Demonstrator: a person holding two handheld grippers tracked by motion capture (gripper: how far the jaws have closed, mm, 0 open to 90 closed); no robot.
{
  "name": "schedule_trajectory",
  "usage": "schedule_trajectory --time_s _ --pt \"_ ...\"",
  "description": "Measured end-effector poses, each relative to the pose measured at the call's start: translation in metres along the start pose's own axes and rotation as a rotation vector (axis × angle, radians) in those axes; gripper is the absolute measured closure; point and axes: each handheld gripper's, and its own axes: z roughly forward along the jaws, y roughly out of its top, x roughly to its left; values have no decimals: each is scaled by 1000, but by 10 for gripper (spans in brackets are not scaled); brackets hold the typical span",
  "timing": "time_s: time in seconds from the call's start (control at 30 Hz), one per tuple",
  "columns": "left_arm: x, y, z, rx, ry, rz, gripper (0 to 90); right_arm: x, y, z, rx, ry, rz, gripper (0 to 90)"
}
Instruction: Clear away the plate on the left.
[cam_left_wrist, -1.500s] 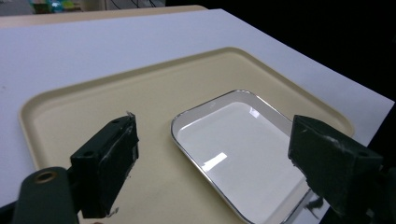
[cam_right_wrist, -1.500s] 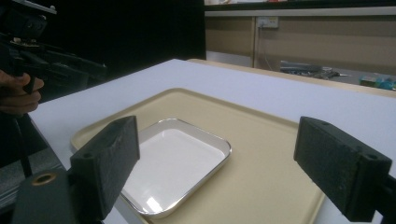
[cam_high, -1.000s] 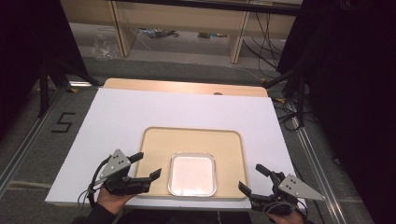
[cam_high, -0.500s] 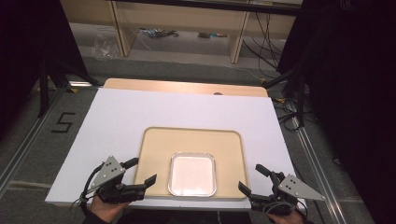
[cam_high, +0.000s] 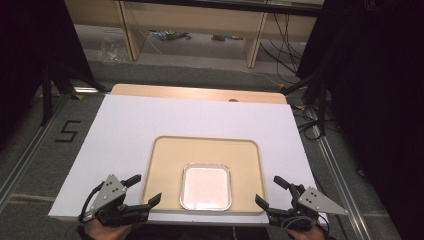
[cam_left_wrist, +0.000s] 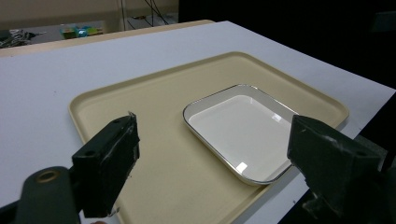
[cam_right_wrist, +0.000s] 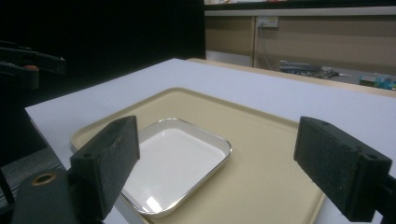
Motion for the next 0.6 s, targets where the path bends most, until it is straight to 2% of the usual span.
schedule_trajectory --time_s 0.03,0.1,0.13,0.17,0.2,0.27,0.3,0.33,0.4,0.43,0.5,0.6 --pt "0 -1 -2 1 7 -3 165 0 0 0 0 0 0 151" --pt "2 -1 -4 -9 10 49 165 0 0 0 5 2 3 151" --pt "1 -1 -3 -18 1 49 165 0 0 0 4 2 3 151" --pt "0 -2 -5 -11 8 69 165 0 0 -1 4 1 2 152" --pt "-3 -3 -5 -14 15 46 164 0 0 0 4 2 2 152" --pt "-4 -4 -6 -15 8 78 164 0 0 0 5 1 3 151" --pt "-8 -5 -8 -1 28 57 164 0 0 0 5 1 2 152" --pt "-7 -4 -9 -3 23 89 164 0 0 -1 4 2 1 152" --pt "-9 -5 -9 -16 15 69 163 0 0 -1 7 4 -1 151" --pt "-10 -5 -11 -1 27 67 164 0 0 -1 8 3 1 152" --pt "-9 -5 -11 -2 23 81 163 0 0 0 4 1 1 151" --pt "-10 -5 -11 -3 28 59 164 0 0 0 1 1 1 151"
